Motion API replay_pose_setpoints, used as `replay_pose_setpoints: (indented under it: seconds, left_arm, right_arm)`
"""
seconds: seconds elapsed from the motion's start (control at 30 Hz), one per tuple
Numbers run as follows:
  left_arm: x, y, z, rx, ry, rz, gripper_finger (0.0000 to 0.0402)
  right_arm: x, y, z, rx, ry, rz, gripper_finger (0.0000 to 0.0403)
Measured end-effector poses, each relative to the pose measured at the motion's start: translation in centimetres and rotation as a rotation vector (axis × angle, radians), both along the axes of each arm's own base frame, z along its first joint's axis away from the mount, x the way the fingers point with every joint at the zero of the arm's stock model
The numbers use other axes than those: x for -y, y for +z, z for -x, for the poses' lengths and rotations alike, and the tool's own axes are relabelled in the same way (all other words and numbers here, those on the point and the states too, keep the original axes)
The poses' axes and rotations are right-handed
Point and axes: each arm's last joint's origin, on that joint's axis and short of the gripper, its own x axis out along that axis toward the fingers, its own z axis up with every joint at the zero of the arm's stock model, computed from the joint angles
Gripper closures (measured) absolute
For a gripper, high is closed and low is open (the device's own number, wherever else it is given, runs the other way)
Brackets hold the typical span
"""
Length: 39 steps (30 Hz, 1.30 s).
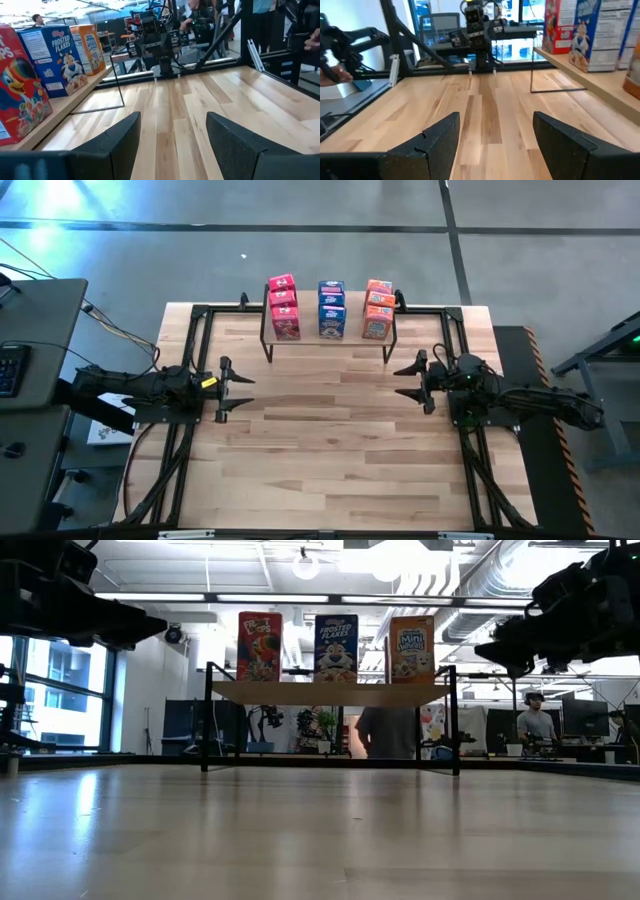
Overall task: Stack cereal on shelf
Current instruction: Return to Home Position
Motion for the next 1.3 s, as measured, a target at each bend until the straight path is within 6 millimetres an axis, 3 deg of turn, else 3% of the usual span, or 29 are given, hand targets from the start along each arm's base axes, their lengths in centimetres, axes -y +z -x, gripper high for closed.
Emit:
replay_pose_setpoints:
  seconds: [1.3]
  left_arm:
    - [0.00, -0.10, 0.00, -0.009, 0.001, -0.001, 0.0186]
  right_arm:
    - [0.01, -0.28, 0.02, -0.026, -0.004, -0.009, 0.0158]
